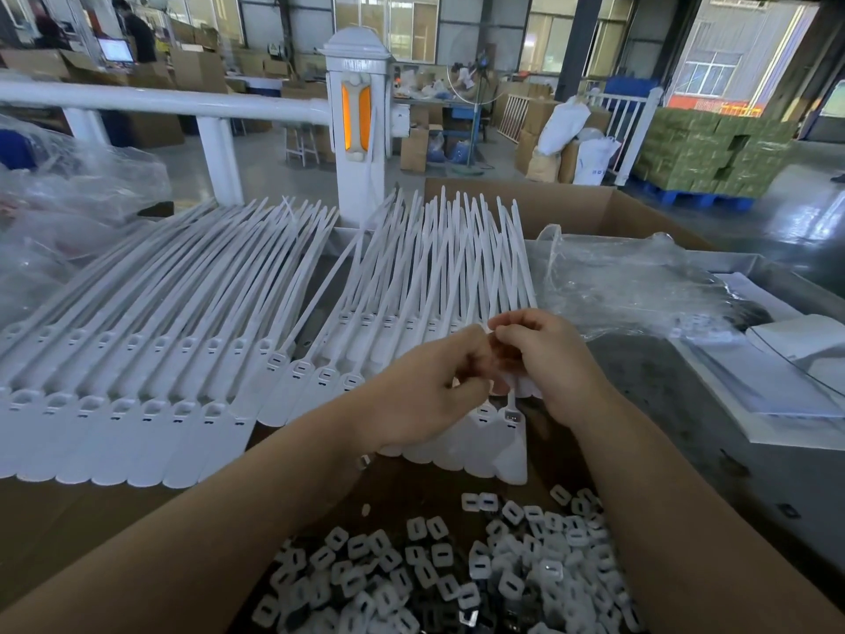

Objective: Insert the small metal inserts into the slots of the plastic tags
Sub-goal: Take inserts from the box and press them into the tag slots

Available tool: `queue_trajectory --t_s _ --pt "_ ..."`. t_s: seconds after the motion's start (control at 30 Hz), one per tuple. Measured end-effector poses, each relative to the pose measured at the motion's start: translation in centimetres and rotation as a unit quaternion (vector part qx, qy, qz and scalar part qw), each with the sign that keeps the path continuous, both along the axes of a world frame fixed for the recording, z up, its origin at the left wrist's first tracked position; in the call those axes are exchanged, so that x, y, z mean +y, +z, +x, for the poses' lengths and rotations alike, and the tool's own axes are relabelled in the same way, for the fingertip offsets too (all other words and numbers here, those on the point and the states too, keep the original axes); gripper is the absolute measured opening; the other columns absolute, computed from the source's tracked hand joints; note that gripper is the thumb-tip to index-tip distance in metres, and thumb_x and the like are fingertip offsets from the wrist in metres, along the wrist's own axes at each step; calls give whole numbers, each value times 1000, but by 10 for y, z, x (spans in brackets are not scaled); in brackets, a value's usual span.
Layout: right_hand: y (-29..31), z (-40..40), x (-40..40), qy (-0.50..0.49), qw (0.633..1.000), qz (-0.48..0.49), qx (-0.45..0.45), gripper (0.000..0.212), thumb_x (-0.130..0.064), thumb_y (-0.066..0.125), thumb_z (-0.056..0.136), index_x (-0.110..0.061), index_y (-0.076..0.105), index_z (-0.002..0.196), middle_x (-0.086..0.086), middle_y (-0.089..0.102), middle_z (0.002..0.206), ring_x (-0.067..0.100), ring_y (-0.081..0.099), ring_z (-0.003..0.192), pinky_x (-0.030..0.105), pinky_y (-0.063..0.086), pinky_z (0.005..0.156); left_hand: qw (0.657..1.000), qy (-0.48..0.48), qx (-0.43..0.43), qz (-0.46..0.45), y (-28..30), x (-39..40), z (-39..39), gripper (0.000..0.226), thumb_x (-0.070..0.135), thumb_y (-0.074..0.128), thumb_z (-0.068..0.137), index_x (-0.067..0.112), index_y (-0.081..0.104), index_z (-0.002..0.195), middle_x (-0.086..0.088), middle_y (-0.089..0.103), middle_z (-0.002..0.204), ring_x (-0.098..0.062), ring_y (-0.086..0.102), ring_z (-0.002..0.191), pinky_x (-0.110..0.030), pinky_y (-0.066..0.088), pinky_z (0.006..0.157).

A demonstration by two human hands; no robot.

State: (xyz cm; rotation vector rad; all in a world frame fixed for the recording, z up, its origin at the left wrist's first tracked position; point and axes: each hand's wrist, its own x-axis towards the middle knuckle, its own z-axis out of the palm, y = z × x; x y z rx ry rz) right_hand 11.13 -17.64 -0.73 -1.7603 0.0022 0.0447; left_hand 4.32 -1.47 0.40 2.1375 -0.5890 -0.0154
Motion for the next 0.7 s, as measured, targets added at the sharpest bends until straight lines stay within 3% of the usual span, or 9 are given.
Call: queue_trajectory --t_s 0.07,0.17,0.3,0.4,0.57,0.7 --pt "1 -1 1 -1 1000 5 8 17 -5 54 98 -12 69 98 -5 74 70 19 68 76 35 59 72 999 -29 -13 34 -5 0 0 15 10 51 98 24 48 93 5 70 103 -7 63 97 -25 51 81" --pt "2 -2 1 2 1000 4 13 16 -6 55 97 -14 69 98 1 76 82 20 69 81 33 58 71 994 -48 -46 86 -8 -5 0 9 14 52 97 22 47 94 18 63 92 5 57 83 -14 42 70" --pt "3 -5 0 13 1000 12 4 16 -4 53 96 -11 67 98 6 74 87 23 65 82 41 56 77 985 -65 -87 134 -8 -8 1 8 15 54 94 18 49 98 6 67 99 -13 61 89 -39 51 80" --pt "3 -5 0 20 1000 17 -2 15 -2 53 96 -9 66 98 8 73 88 24 63 81 42 54 78 980 -76 -103 154 -6 -8 -1 11 18 55 94 24 45 95 5 66 98 -15 59 90 -44 50 79" --pt "1 -3 -1 21 1000 21 1 16 -1 53 95 -8 67 98 9 73 87 22 62 78 36 52 72 972 -70 -131 182 -9 -8 0 8 23 53 95 22 50 102 4 65 96 -14 58 89 -41 50 77" --pt "0 -1 -1 11 1000 6 1 16 -4 54 96 -11 69 97 5 75 84 19 69 79 30 55 65 994 -18 -74 82 -10 -10 2 4 18 59 94 20 55 95 6 66 89 -8 60 79 -24 49 69"
